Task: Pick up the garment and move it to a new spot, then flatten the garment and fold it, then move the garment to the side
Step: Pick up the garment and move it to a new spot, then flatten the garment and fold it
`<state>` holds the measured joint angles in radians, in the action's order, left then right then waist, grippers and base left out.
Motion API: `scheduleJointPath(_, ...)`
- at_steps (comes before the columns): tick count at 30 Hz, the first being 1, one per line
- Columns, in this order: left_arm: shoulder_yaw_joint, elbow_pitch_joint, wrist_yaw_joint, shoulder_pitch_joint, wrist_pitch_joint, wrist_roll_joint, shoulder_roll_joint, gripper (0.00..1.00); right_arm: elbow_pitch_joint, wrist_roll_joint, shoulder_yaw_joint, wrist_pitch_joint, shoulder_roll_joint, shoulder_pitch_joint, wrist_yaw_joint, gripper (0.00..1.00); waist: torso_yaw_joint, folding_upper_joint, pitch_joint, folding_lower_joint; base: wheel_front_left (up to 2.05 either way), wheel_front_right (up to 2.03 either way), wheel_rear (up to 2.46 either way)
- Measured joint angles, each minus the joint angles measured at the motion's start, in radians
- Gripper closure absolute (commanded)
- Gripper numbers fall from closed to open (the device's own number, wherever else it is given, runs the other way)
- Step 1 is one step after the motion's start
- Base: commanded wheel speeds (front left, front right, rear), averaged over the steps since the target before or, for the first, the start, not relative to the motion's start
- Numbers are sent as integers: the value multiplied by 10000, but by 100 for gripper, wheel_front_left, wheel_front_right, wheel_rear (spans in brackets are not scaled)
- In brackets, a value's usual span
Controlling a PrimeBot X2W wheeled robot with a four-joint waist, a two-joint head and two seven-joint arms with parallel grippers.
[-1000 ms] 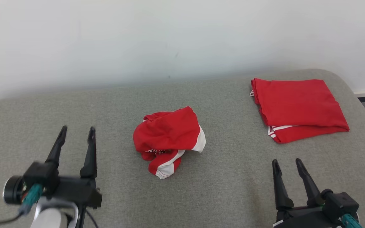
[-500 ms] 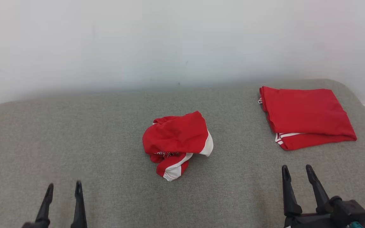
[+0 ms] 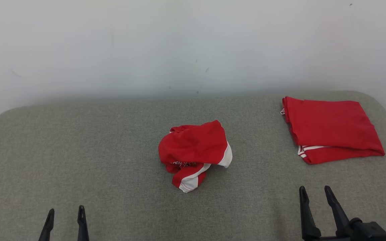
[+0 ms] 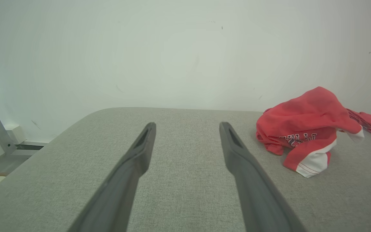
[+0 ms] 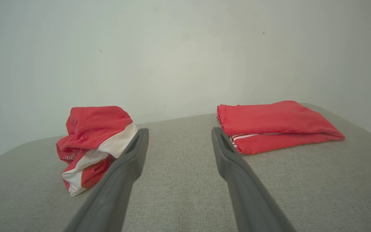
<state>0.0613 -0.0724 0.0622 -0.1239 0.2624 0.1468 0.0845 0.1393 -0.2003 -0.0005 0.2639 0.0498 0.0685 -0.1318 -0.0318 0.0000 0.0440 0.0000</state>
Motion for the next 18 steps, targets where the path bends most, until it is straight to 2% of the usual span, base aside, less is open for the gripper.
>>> scheduleJointPath(18,462,-44,408,1,0,-280,-305,0,219,0,56,0,2,94,0,0,7,0,-49,0,0,0,0)
